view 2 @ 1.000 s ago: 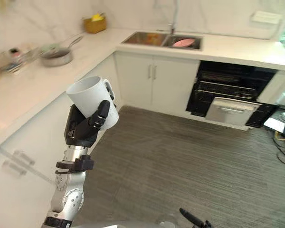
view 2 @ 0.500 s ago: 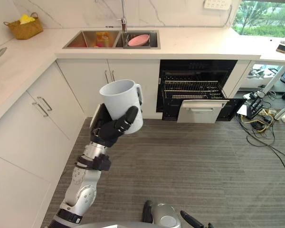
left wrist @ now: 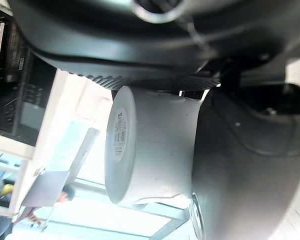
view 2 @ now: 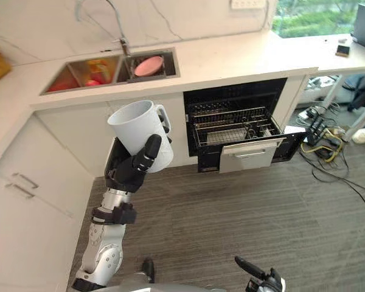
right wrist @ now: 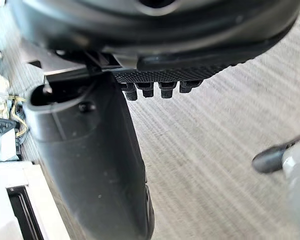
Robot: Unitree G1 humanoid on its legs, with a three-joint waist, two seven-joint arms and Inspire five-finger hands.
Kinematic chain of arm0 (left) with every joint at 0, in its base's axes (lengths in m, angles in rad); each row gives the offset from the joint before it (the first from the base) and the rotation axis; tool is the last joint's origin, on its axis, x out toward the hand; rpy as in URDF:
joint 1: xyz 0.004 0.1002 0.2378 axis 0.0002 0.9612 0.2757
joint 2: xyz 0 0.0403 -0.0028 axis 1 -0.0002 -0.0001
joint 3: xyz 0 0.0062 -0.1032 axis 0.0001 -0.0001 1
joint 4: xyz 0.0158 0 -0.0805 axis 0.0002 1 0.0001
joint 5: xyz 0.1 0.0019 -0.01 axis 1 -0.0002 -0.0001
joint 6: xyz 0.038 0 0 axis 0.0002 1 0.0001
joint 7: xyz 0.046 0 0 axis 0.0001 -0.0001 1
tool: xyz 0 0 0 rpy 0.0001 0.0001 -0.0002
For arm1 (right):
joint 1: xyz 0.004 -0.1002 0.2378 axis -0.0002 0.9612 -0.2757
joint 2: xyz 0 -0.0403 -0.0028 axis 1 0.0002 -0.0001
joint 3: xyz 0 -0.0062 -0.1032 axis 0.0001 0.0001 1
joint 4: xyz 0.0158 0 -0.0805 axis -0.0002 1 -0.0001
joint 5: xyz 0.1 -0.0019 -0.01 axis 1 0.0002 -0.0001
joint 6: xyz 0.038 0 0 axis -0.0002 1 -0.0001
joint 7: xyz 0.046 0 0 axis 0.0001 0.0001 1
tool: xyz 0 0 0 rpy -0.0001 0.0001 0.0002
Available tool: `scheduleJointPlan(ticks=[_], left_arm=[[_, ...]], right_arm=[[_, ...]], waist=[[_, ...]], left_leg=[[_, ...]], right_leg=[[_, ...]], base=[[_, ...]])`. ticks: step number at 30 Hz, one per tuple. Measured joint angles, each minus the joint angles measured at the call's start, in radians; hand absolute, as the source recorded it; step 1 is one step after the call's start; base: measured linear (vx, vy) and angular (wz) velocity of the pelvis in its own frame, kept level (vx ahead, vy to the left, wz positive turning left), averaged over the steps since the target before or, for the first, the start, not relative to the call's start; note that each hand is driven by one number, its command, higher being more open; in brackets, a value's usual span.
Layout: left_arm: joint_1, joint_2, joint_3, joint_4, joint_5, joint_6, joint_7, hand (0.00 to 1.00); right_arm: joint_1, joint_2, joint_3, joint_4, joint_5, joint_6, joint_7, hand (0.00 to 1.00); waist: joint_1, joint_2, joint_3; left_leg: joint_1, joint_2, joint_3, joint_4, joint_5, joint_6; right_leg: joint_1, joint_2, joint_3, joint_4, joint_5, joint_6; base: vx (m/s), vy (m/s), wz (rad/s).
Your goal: Walk over to the sink, pick up the cup, carry it to the dishwasher, place the cup inside the dishwasher, then close the dishwasher door
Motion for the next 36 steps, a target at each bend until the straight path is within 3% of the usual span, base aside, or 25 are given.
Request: scheduleJointPlan(ticks=[2, 3, 5, 6, 9, 10, 11, 12, 13, 14, 16, 18, 20, 21, 22, 24, 27, 30, 31, 33, 34, 35, 36], left_arm=[[0.038, -0.01, -0.008, 0.027, 0.0, -0.011, -0.011, 0.0], [0.04, 0.018, -0.006, 0.035, 0.0, -0.013, -0.01, 0.0], [0.036, 0.04, -0.004, 0.035, -0.016, -0.013, -0.009, 0.0], [0.032, 0.041, -0.007, 0.035, -0.024, -0.013, -0.01, 0.0], [-0.013, 0.04, -0.039, 0.034, -0.044, -0.013, -0.017, 0.0], [-0.027, 0.04, -0.051, 0.033, -0.044, -0.013, -0.02, 0.0], [-0.026, 0.04, -0.055, 0.031, -0.041, -0.014, -0.019, 0.0], [-0.025, 0.043, -0.054, 0.031, -0.036, -0.014, -0.016, 0.0], [-0.026, 0.05, -0.055, 0.031, -0.032, -0.014, -0.009, 0.0], [-0.032, 0.055, -0.058, 0.03, -0.023, -0.015, 0.004, 0.0], [-0.034, 0.064, -0.071, 0.03, -0.015, -0.015, 0.015, 0.0], [-0.033, 0.075, -0.071, 0.031, -0.014, -0.013, 0.018, 0.0], [-0.033, 0.071, -0.041, 0.033, -0.015, -0.013, 0.019, 0.0], [-0.035, 0.071, -0.016, 0.033, -0.018, -0.016, 0.013, 0.0], [-0.03, 0.067, 0.008, 0.034, -0.02, -0.023, -0.002, 0.0], [-0.017, 0.027, 0.033, 0.019, -0.037, -0.039, -0.032, 0.0], [-0.017, -0.008, 0.02, -0.005, -0.034, -0.052, -0.037, 0.0], [-0.014, -0.012, -0.044, -0.011, 0.024, -0.08, 0.0, 0.0], [-0.003, -0.013, -0.07, -0.017, 0.054, -0.087, 0.02, 0.0], [0.009, -0.024, -0.082, -0.027, 0.084, -0.092, 0.037, 0.0], [0.036, -0.044, -0.081, -0.034, 0.088, -0.092, 0.057, 0.0], [0.068, -0.065, -0.08, -0.04, 0.09, -0.093, 0.073, 0.0], [0.084, -0.07, -0.08, -0.04, 0.091, -0.092, 0.075, 0.0]], right_arm=[[0.006, 0.008, -0.004, 0.025, 0.002, -0.002, -0.003, 1.0], [-0.001, 0.041, -0.006, 0.043, 0.005, 0.0, -0.007, 1.0], [-0.004, 0.089, -0.038, 0.057, 0.047, -0.001, -0.015, 1.0], [0.004, 0.102, -0.051, 0.057, 0.068, -0.005, -0.023, 1.0], [0.052, 0.128, -0.085, 0.055, 0.145, -0.03, -0.067, 1.0], [0.056, 0.128, -0.084, 0.04, 0.156, -0.04, -0.089, 1.0], [0.061, 0.128, -0.077, 0.003, 0.152, -0.053, -0.114, 1.0], [0.062, 0.128, -0.062, -0.019, 0.146, -0.062, -0.13, 1.0], [0.063, 0.128, -0.027, -0.085, 0.145, -0.076, -0.161, 1.0], [0.062, 0.128, 0.008, -0.183, 0.144, -0.094, -0.189, 1.0], [0.062, 0.128, 0.045, -0.365, 0.144, -0.15, -0.212, 1.0], [0.044, 0.127, 0.071, -0.541, 0.139, -0.236, -0.193, 1.0], [0.019, 0.128, 0.085, -0.658, 0.097, -0.323, -0.152, 1.0], [0.015, 0.138, 0.088, -0.704, 0.078, -0.409, -0.113, 1.0], [0.03, 0.147, 0.092, -0.749, 0.07, -0.471, -0.078, 1.0], [0.109, 0.147, 0.086, -0.909, 0.103, -0.534, 0.037, 1.0], [0.154, 0.147, 0.078, -1.033, 0.193, -0.567, 0.171, 1.0], [0.19, 0.148, 0.105, -1.169, 0.202, -0.579, 0.259, 1.0], [0.206, 0.141, 0.138, -1.21, 0.221, -0.577, 0.292, 1.0], [0.216, 0.143, 0.192, -1.256, 0.229, -0.567, 0.33, 1.0], [0.217, 0.133, 0.227, -1.285, 0.229, -0.543, 0.347, 1.0], [0.22, 0.124, 0.252, -1.309, 0.229, -0.53, 0.369, 1.0], [0.22, 0.125, 0.256, -1.311, 0.229, -0.527, 0.381, 1.0]], waist=[[0.008, -0.012, -0.015], [0.005, -0.053, -0.032], [-0.005, -0.073, -0.035], [-0.008, -0.074, -0.037], [-0.01, -0.075, -0.054], [-0.009, -0.07, -0.055], [-0.01, -0.055, -0.054], [-0.013, -0.048, -0.054], [-0.028, -0.04, -0.06], [-0.052, -0.04, -0.061], [-0.07, -0.038, -0.06], [-0.072, -0.038, -0.058], [-0.073, -0.039, -0.039], [-0.073, -0.048, -0.028], [-0.073, -0.052, -0.023], [-0.066, -0.016, -0.032], [-0.073, -0.018, -0.03], [-0.078, -0.011, -0.033], [-0.079, 0.003, -0.046], [-0.075, 0.001, -0.049], [-0.068, 0.012, -0.041], [-0.053, 0.029, -0.027], [-0.048, 0.034, -0.026]], left_leg=[[0.017, -0.011, 0.009, 0.028, 0.153, -0.02], [0.022, -0.046, 0.05, 0.054, 0.117, 0.011], [0.025, -0.067, 0.075, 0.106, 0.057, 0.034], [0.031, -0.074, 0.079, 0.118, 0.039, 0.044], [0.099, -0.132, 0.096, 0.101, -0.013, 0.079], [0.139, -0.147, 0.117, 0.077, -0.028, 0.09], [0.19, -0.146, 0.155, 0.049, -0.049, 0.101], [0.211, -0.142, 0.175, 0.041, -0.057, 0.103], [0.233, -0.134, 0.204, 0.037, -0.076, 0.103], [0.247, -0.13, 0.218, 0.039, -0.085, 0.117], [0.264, -0.122, 0.246, 0.037, -0.094, 0.122], [0.271, -0.11, 0.268, 0.033, -0.098, 0.123], [0.294, -0.102, 0.274, 0.029, -0.107, 0.109], [0.311, -0.101, 0.275, 0.047, -0.128, 0.089], [0.317, -0.098, 0.269, 0.082, -0.158, 0.07], [0.314, -0.049, 0.27, 0.117, -0.188, 0.048], [0.32, -0.031, 0.271, 0.118, -0.2, 0.032], [0.338, -0.008, 0.273, 0.16, -0.253, 0.02], [0.348, 0.01, 0.278, 0.174, -0.273, 0.002], [0.262, 0.068, 0.271, 0.434, -0.291, -0.001], [0.155, 0.126, 0.236, 0.7, -0.234, 0.036], [0.066, 0.169, 0.19, 0.89, -0.225, 0.017], [0.037, 0.178, 0.176, 0.933, -0.23, 0.01]], right_leg=[[0.037, -0.035, 0.062, 0.0, -0.032, 0.054], [0.032, -0.086, 0.083, 0.003, -0.022, 0.087], [0.041, -0.12, 0.067, -0.001, 0.04, 0.149], [0.05, -0.129, 0.06, 0.001, 0.062, 0.157], [-0.007, -0.185, 0.001, 0.198, 0.112, 0.13], [-0.089, -0.218, -0.033, 0.363, 0.151, 0.069], [-0.164, -0.252, -0.083, 0.52, 0.198, -0.023], [-0.194, -0.259, -0.102, 0.572, 0.184, -0.026], [-0.238, -0.251, -0.145, 0.615, 0.127, -0.011], [-0.262, -0.231, -0.184, 0.595, 0.072, 0.025], [-0.273, -0.171, -0.26, 0.472, 0.024, 0.048], [-0.274, -0.107, -0.329, 0.293, 0.021, 0.043], [-0.281, -0.066, -0.348, 0.175, 0.052, 0.005], [-0.282, -0.067, -0.342, 0.127, 0.118, -0.014], [-0.27, -0.067, -0.344, 0.12, 0.163, -0.059], [-0.25, -0.028, -0.349, 0.115, 0.148, -0.063], [-0.24, -0.008, -0.352, 0.114, 0.128, -0.068], [-0.224, -0.001, -0.347, 0.158, 0.066, -0.067], [-0.212, 0.015, -0.346, 0.157, 0.041, -0.074], [-0.185, 0.033, -0.346, 0.14, 0.024, -0.086], [-0.159, 0.044, -0.332, 0.135, 0.016, -0.091], [-0.118, 0.058, -0.319, 0.125, 0.004, -0.09], [-0.102, 0.059, -0.312, 0.119, -0.002, -0.088]], base=[[0.37, 0.397, -0.8], [0.31, 0.349, -0.62], [0.29, 0.346, -0.29], [0.32, 0.436, -0.09], [0.24, 0.369, -0.03], [0.14, 0.277, -0.55], [0.12, 0.274, -0.75], [0.1, 0.253, -0.91], [0.12, 0.197, -0.72], [0.13, 0.162, -0.57], [0.18, 0.077, -0.42], [0.18, -0.002, -0.44], [0.18, -0.121, -0.26], [0.15, -0.149, -0.06], [0.19, -0.19, -0.05], [0.21, -0.181, -0.06], [0.1, -0.129, -0.03], [0.04, -0.056, -0.06], [0.11, -0.041, -0.01], [0.14, -0.041, -0.06], [0.19, -0.035, -0.29], [0.22, -0.014, -0.34], [0.26, 0.051, -0.26]])
